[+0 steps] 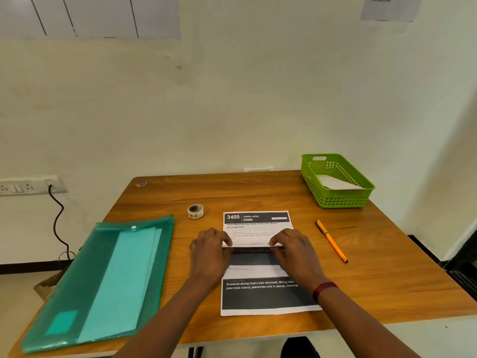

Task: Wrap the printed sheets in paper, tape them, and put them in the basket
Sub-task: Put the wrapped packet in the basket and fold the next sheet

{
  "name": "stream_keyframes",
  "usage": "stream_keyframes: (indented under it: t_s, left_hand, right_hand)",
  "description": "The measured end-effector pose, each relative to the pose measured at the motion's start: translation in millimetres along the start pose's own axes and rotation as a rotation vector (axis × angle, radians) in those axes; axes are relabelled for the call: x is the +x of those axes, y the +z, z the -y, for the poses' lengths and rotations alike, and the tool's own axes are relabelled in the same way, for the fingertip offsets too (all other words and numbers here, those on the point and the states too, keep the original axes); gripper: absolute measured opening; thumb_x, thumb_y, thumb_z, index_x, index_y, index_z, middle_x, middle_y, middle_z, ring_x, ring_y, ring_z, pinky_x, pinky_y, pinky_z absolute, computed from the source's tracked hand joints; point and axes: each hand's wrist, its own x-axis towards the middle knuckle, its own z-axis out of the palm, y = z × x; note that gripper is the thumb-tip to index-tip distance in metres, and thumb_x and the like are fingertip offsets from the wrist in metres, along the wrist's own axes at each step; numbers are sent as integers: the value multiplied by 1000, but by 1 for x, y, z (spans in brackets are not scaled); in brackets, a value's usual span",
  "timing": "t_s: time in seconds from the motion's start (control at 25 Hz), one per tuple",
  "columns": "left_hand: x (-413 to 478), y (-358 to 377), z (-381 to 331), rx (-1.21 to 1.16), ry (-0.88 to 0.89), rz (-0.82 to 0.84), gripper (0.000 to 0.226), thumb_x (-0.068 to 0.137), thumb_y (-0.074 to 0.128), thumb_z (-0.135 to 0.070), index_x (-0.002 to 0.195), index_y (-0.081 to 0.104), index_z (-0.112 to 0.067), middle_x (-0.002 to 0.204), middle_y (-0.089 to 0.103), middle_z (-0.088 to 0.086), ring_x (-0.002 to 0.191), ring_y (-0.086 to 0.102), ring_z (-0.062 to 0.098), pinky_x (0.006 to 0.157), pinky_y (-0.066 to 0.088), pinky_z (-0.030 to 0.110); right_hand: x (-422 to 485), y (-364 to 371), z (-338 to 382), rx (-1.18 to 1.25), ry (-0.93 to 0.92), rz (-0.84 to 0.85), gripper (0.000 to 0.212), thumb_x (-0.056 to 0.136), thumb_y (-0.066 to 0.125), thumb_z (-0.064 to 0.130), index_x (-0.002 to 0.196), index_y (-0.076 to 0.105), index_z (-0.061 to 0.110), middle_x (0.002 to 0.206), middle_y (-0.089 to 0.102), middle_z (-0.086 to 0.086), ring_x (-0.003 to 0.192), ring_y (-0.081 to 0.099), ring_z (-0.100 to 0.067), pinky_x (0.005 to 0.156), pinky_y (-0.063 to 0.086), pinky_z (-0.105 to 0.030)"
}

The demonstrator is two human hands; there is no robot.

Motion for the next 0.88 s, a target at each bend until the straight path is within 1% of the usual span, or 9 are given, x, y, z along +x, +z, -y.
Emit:
stream_keyframes:
  t_s: [0.12,0.2,0.28,0.36,0.44,0.56,0.72,0.8,0.88]
  left_hand:
    - [-9,8,5,-6,41,115,20,84,63,-16,92,52,-32,119,59,-7,120,49,16,115,27,51]
    - [-14,14,10,-20,80,175,22,83,58,-14,94,46,-30,120,58,-7,117,50,16,115,25,53]
    - [-18,18,14,-14,107,200,21,87,54,-19,103,45,-29,124,57,-5,117,51,16,115,27,53]
    - [-22,20,15,35,123,234,30,93,49,-30,122,44,-28,139,51,-3,129,45,16,120,20,50]
    - [-24,19,15,148,153,277,46,95,37,-41,138,39,-26,153,37,0,141,33,18,121,14,50]
    - [-25,18,12,365,210,297,58,92,19,-53,140,35,-24,158,29,5,145,27,21,119,11,57]
    - [-20,24,-3,436,217,250,52,98,19,-53,137,37,-23,153,34,8,144,27,25,118,9,59]
    - [-19,32,-7,375,225,262,49,101,21,-48,139,35,-21,158,28,8,148,19,25,120,9,54]
    - [-20,40,-7,286,239,300,48,103,22,-42,145,29,-20,162,18,7,151,10,22,123,7,47]
  right_hand:
    - [-10,4,0,14,7,55,13,88,67,20,100,65,24,110,68,3,106,61,-17,89,50,-30]
    - [-16,8,-1,-20,5,126,16,93,60,30,108,60,25,127,63,1,122,54,-18,102,40,-30]
    - [-21,13,-3,-30,4,198,26,94,54,39,115,55,24,144,51,0,138,40,-18,115,26,-30]
    - [-24,16,-4,-24,14,238,35,95,50,46,122,53,24,153,40,-1,145,31,-15,118,18,-28]
    - [-26,17,-4,-34,30,257,42,94,47,54,125,51,25,155,37,0,145,30,-13,118,16,-26]
    - [-24,18,1,-63,33,270,50,92,40,64,123,51,26,154,38,-3,144,31,-15,118,19,-28]
    - [-17,22,13,-109,27,275,45,98,38,52,128,51,20,153,40,-8,144,33,-19,120,21,-33]
    - [-14,23,21,-94,19,278,42,100,39,44,132,50,19,154,38,-7,144,32,-20,120,20,-32]
    - [-13,27,29,-56,1,295,46,102,31,41,139,46,20,156,35,-5,146,28,-18,119,16,-30]
